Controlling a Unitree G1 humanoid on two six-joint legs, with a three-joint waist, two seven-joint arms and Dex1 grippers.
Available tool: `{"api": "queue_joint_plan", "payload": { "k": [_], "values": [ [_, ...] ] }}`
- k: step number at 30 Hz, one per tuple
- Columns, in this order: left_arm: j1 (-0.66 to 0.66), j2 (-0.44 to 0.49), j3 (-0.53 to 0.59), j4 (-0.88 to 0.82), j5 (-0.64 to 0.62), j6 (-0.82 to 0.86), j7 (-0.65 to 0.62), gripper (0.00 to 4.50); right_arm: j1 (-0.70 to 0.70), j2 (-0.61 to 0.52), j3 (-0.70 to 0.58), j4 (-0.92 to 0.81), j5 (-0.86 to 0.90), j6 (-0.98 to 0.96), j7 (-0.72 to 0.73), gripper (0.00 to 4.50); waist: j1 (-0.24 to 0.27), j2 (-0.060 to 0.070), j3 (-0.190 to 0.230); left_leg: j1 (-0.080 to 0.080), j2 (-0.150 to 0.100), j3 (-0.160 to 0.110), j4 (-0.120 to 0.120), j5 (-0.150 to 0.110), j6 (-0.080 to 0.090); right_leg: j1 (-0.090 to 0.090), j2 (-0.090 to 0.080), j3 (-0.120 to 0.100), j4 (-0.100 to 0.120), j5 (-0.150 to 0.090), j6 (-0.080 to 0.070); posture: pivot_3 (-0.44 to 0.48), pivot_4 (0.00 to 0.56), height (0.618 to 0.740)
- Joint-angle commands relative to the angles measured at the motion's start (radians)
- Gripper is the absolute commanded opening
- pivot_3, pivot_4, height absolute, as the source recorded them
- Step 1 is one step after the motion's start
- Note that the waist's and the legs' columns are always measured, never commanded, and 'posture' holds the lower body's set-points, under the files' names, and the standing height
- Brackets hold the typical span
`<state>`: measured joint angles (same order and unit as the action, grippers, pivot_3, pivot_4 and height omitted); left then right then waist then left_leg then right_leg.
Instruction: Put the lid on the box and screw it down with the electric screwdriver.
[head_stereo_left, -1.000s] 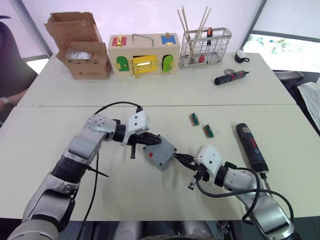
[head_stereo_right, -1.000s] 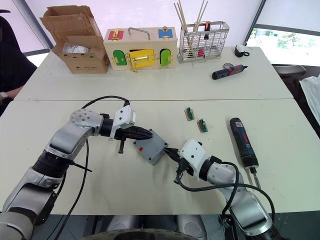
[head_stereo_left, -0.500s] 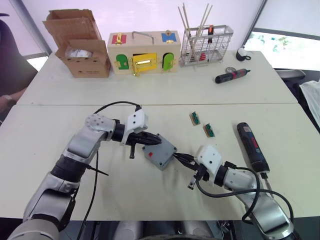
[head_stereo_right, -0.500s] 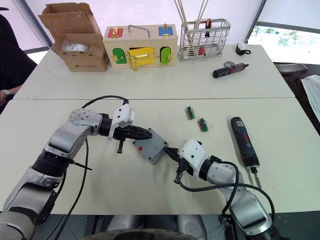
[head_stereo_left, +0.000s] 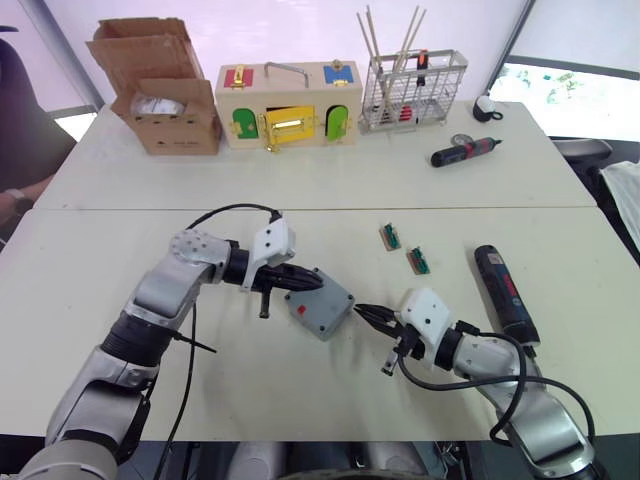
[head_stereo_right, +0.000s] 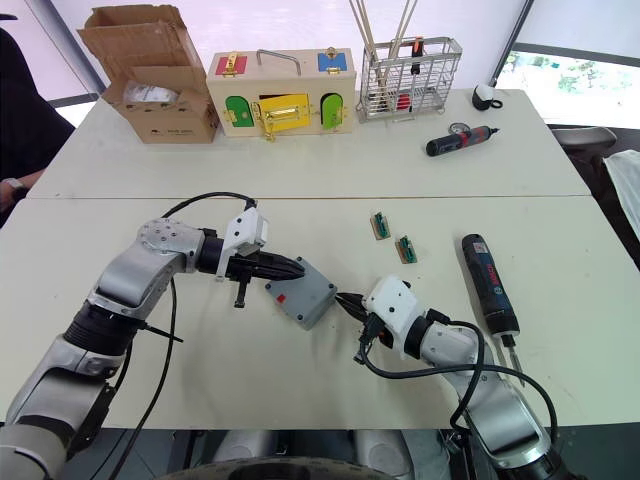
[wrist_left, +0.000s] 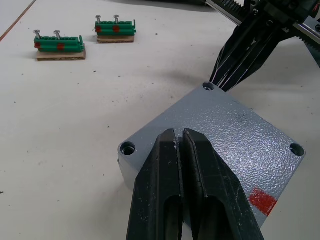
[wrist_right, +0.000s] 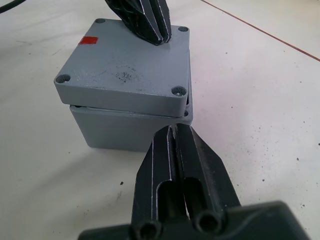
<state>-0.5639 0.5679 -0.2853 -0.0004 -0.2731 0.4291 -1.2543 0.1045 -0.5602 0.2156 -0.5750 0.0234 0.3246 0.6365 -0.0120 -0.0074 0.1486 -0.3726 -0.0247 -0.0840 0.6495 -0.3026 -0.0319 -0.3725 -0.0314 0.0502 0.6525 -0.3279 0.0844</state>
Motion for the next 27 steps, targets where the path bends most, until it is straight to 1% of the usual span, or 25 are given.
{"api": "queue_joint_plan", "payload": {
  "k": [1, 7, 17, 27],
  "values": [
    [0.013, 0.005, -0.011, 0.002, 0.006, 0.028, 0.008, 0.19, -0.003, 0.001, -0.023, -0.044, 0.018, 0.001, -0.003, 0.04, 0.0, 0.0, 0.0, 0.0, 0.0, 0.0, 0.0, 0.0, 0.0, 0.0, 0.0, 0.0, 0.0, 0.0, 0.0, 0.0, 0.15, 0.74],
    [-0.002, 0.008, 0.013, -0.001, -0.018, 0.048, 0.013, 0.19, -0.005, 0.002, -0.02, -0.044, 0.019, 0.003, -0.004, 0.04, 0.0, 0.0, 0.0, 0.0, 0.0, 0.0, 0.0, 0.0, 0.0, 0.0, 0.0, 0.0, 0.0, 0.0, 0.0, 0.0, 0.15, 0.74],
    [-0.031, -0.008, 0.078, -0.052, -0.119, 0.146, 0.033, 0.19, -0.007, 0.001, -0.019, -0.027, 0.017, -0.009, -0.001, 0.04, 0.0, 0.0, 0.002, -0.001, 0.0, 0.0, 0.0, 0.0, 0.0, -0.002, 0.0, 0.0, 0.002, 0.0, 0.0, 0.0, 0.15, 0.74],
    [-0.05, 0.006, 0.108, -0.065, -0.145, 0.183, 0.06, 0.19, -0.014, 0.0, -0.016, -0.016, 0.016, -0.015, 0.005, 0.04, 0.0, 0.0, 0.003, -0.001, 0.0, 0.0, 0.001, 0.0, 0.0, -0.002, 0.0, 0.0, 0.002, 0.0, 0.0, 0.0, 0.15, 0.74]
  ]
}}
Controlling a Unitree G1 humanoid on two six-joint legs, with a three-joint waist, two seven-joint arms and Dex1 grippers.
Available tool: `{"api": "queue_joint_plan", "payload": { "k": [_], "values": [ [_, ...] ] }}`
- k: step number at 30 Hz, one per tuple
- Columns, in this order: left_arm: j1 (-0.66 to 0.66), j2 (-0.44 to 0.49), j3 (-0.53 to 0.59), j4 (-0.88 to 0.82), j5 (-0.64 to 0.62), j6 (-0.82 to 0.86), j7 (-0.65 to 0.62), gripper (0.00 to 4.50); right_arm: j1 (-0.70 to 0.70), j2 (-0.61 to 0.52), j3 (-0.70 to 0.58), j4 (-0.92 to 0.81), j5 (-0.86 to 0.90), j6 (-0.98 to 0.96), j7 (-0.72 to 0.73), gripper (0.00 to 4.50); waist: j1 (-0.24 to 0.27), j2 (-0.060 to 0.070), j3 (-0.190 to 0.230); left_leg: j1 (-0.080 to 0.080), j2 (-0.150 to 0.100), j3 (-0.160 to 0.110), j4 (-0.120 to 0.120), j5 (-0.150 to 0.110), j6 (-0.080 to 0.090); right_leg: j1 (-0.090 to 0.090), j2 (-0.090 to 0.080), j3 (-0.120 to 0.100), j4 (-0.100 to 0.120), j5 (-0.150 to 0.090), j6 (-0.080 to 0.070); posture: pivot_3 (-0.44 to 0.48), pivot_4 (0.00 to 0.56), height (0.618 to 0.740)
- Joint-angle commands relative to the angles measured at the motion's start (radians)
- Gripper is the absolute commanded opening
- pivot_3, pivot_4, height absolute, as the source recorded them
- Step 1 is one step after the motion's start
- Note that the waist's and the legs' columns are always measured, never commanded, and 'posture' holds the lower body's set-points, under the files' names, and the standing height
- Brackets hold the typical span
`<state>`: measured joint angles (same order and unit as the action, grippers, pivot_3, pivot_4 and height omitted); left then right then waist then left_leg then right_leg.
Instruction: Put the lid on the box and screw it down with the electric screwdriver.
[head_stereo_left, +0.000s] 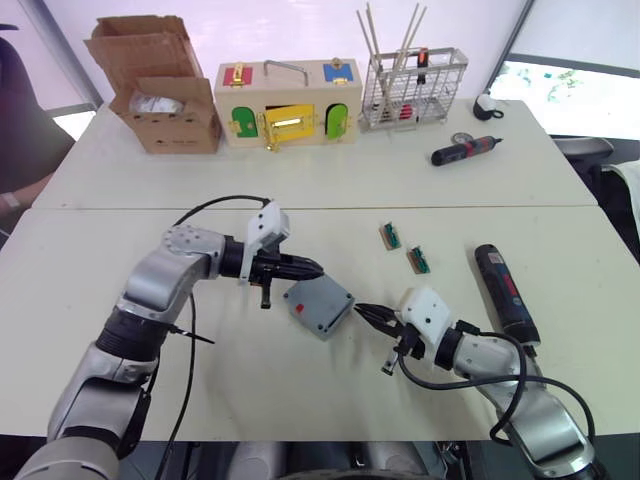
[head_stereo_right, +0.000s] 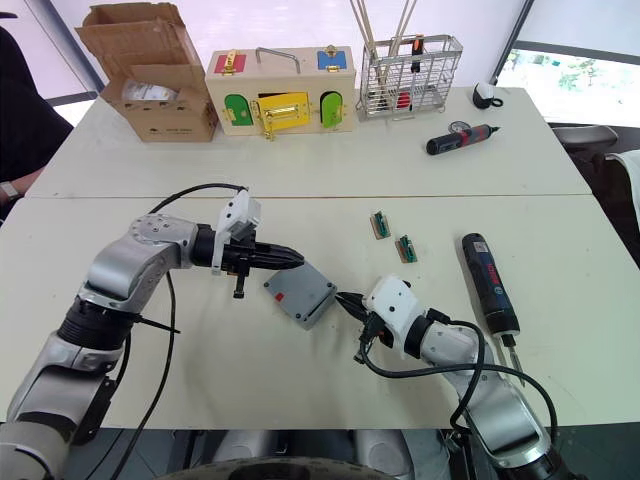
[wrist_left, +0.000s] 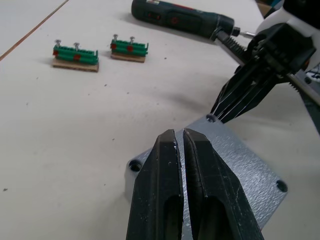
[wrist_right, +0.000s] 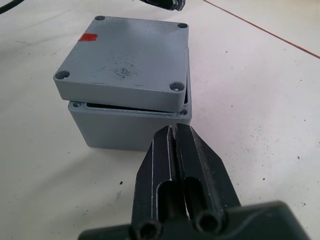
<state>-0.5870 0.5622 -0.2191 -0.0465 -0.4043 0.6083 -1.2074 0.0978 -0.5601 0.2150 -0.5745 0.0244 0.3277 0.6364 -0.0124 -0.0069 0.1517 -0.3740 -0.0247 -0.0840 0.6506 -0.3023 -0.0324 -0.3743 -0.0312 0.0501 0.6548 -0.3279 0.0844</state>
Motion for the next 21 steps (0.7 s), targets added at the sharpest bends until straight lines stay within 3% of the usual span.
{"api": "queue_joint_plan", "payload": {
  "k": [1, 8, 21],
  "values": [
    [-0.035, 0.019, 0.055, -0.003, -0.016, 0.008, 0.02, 0.19, -0.009, -0.001, -0.017, -0.018, 0.018, -0.016, 0.006, 0.04, 0.0, 0.0, 0.0, 0.0, 0.0, 0.0, 0.0, 0.0, 0.0, 0.0, 0.0, 0.0, 0.0, 0.0, 0.0, 0.0, 0.15, 0.74],
    [-0.037, 0.087, 0.099, 0.115, 0.023, -0.022, 0.044, 0.19, -0.005, -0.001, -0.025, -0.064, 0.061, 0.021, 0.025, 0.04, -0.001, 0.0, 0.001, 0.0, 0.0, 0.0, 0.0, 0.0, 0.0, -0.001, 0.0, 0.0, 0.002, 0.0, 0.0, 0.0, 0.15, 0.74],
    [0.103, 0.14, 0.066, -0.007, 0.002, 0.034, -0.004, 0.19, -0.019, -0.006, -0.057, -0.146, 0.192, 0.164, 0.039, 0.04, 0.0, 0.0, 0.002, -0.001, 0.0, 0.0, 0.001, 0.001, -0.001, -0.002, -0.001, 0.0, 0.003, 0.0, 0.0, 0.0, 0.15, 0.74]
  ]
}}
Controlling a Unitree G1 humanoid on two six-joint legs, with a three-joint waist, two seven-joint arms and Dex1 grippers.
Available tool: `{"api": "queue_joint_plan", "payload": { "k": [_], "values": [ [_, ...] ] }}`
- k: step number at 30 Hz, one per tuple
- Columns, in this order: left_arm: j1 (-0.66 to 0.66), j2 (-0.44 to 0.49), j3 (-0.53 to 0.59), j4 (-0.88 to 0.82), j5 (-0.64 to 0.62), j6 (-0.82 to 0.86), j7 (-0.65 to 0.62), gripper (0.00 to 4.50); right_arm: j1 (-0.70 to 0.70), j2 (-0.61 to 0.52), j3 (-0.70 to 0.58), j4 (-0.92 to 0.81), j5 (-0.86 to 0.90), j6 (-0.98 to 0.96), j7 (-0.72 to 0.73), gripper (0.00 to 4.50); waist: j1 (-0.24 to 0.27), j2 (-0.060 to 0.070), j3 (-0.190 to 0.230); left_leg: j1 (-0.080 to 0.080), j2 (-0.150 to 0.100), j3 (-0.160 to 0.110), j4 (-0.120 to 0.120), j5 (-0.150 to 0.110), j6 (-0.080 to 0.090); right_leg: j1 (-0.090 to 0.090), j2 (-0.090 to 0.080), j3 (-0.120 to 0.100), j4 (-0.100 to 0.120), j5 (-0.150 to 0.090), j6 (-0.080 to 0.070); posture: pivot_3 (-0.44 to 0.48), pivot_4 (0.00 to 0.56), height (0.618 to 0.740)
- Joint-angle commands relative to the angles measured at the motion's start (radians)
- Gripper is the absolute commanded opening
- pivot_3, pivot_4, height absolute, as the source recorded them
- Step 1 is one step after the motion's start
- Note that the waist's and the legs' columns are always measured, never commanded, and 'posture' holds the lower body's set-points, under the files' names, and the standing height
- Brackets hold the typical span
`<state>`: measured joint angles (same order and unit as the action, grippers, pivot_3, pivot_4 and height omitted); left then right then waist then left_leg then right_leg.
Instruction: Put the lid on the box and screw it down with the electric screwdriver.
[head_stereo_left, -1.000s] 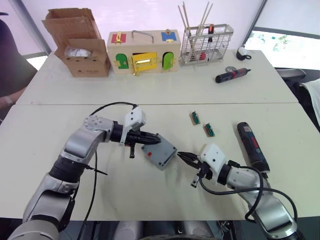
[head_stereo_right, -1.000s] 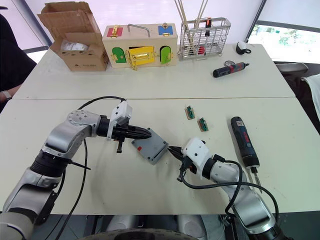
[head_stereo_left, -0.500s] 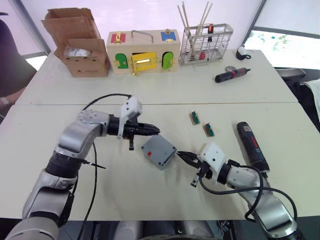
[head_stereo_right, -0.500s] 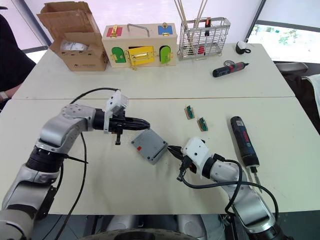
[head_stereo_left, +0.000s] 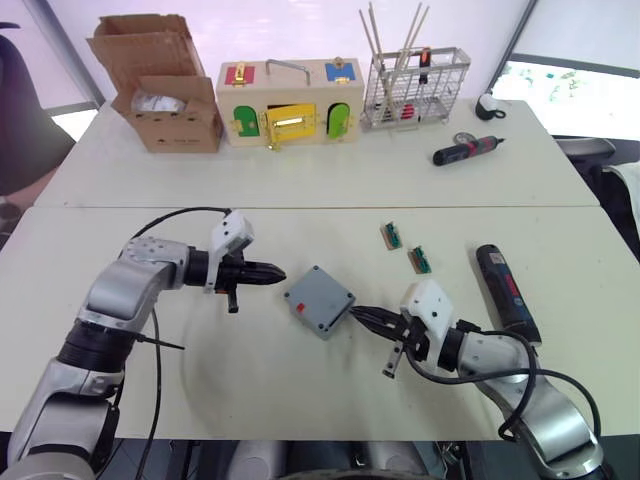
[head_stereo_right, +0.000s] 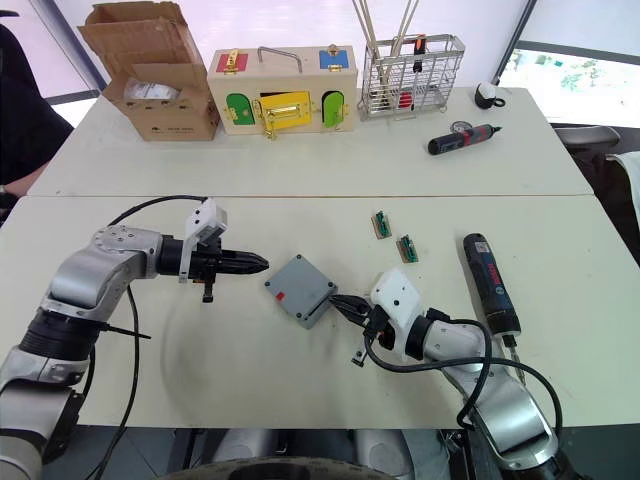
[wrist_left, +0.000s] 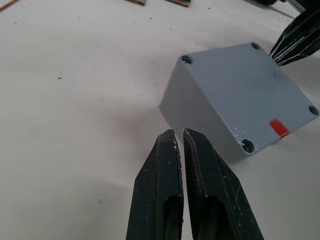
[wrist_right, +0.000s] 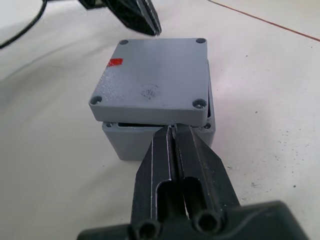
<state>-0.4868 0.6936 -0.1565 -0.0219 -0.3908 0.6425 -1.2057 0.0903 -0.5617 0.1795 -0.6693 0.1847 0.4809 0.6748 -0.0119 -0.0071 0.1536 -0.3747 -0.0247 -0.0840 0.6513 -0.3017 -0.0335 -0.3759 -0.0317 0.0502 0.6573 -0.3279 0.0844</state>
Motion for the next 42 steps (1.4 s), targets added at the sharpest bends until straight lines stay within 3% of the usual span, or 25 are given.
{"api": "queue_joint_plan", "payload": {
  "k": [1, 42],
  "values": [
    [0.004, 0.007, 0.003, -0.031, -0.011, -0.001, -0.005, 0.19, -0.012, -0.005, -0.023, -0.054, 0.037, 0.017, 0.0, 0.04, 0.0, 0.0, 0.0, 0.0, 0.0, 0.0, 0.0, 0.0, 0.0, 0.0, 0.0, 0.0, 0.0, 0.0, 0.0, 0.0, 0.15, 0.74],
    [-0.048, -0.015, 0.011, -0.026, -0.03, 0.01, 0.014, 0.19, -0.03, -0.036, -0.013, -0.059, 0.108, 0.061, 0.001, 0.04, -0.001, 0.0, 0.0, 0.0, 0.0, 0.0, 0.002, 0.0, 0.0, -0.002, 0.0, 0.0, 0.004, 0.0, 0.0, 0.0, 0.15, 0.74]
  ]
}}
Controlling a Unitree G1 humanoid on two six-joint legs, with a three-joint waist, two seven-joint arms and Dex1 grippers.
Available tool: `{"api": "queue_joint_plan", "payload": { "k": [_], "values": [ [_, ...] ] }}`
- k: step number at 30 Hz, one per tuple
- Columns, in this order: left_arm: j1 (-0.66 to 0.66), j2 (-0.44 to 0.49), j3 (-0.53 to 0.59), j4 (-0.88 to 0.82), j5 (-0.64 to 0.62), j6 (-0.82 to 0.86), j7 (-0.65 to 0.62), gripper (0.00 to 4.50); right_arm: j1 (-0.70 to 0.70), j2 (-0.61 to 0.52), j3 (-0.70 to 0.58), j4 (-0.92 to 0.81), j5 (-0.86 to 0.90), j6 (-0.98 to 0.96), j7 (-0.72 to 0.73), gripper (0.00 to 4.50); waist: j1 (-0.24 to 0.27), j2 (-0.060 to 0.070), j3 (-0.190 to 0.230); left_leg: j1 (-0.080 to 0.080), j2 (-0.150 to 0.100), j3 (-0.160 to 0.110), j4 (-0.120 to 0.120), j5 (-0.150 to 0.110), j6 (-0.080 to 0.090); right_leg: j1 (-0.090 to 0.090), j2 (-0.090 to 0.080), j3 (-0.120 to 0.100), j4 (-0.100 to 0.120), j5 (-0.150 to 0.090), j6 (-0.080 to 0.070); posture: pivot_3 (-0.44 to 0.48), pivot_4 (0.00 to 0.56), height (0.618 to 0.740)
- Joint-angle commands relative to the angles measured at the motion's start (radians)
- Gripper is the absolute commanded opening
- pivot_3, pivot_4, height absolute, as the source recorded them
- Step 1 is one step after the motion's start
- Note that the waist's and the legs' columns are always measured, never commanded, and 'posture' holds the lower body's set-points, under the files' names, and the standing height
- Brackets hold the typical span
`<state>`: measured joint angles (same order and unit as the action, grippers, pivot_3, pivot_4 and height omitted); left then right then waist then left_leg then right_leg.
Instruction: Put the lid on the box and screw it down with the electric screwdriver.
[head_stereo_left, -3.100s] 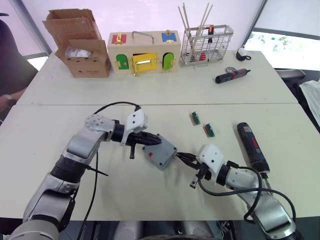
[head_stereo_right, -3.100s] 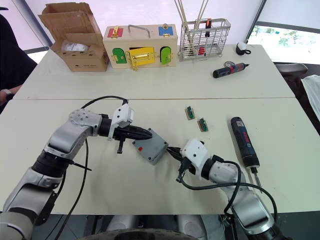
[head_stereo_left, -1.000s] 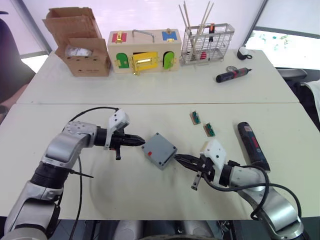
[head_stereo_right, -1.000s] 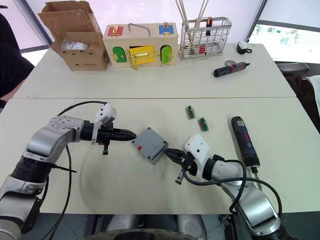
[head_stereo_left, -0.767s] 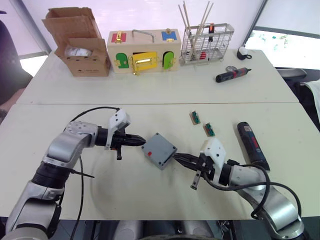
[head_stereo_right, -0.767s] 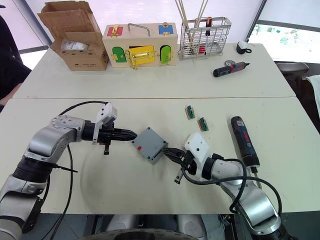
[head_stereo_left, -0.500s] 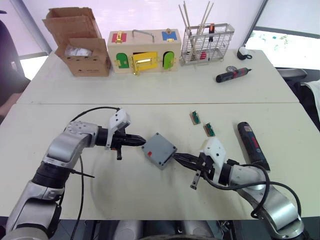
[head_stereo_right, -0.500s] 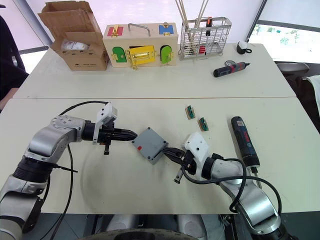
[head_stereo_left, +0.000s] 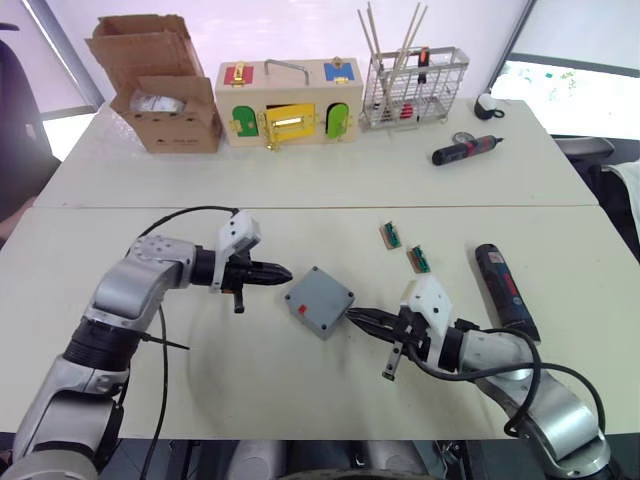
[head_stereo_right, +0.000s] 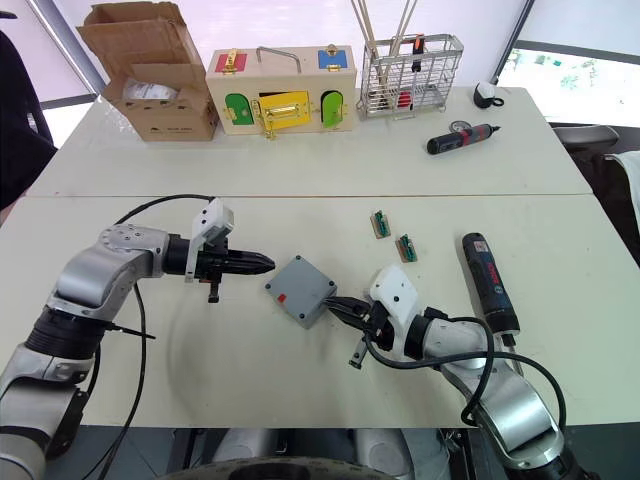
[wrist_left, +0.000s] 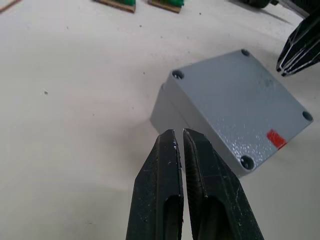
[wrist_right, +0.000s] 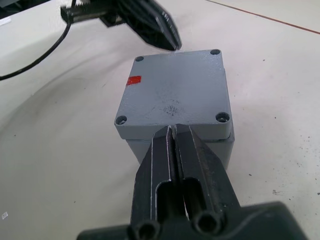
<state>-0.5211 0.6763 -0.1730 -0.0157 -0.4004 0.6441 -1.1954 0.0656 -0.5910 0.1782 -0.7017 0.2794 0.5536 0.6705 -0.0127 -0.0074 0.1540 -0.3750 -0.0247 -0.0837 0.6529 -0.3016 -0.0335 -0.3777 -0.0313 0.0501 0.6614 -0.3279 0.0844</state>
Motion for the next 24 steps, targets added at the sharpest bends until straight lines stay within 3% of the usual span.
{"api": "queue_joint_plan", "payload": {
  "k": [1, 24],
  "values": [
    [-0.013, 0.001, 0.027, -0.038, -0.024, 0.013, 0.005, 0.19, -0.006, -0.009, -0.011, -0.025, 0.013, -0.012, 0.007, 0.04, 0.0, 0.0, 0.0, 0.0, 0.0, 0.0, 0.0, 0.0, 0.0, 0.0, 0.0, 0.0, 0.0, 0.0, 0.0, 0.0, 0.15, 0.74],
    [0.01, 0.005, 0.001, -0.055, -0.024, 0.007, 0.0, 0.19, -0.056, -0.005, 0.032, 0.021, 0.003, -0.007, -0.003, 0.04, 0.0, 0.0, 0.0, 0.0, 0.0, 0.0, 0.001, 0.0, 0.0, -0.001, 0.0, 0.0, 0.002, 0.0, 0.0, 0.0, 0.15, 0.74]
  ]
}}
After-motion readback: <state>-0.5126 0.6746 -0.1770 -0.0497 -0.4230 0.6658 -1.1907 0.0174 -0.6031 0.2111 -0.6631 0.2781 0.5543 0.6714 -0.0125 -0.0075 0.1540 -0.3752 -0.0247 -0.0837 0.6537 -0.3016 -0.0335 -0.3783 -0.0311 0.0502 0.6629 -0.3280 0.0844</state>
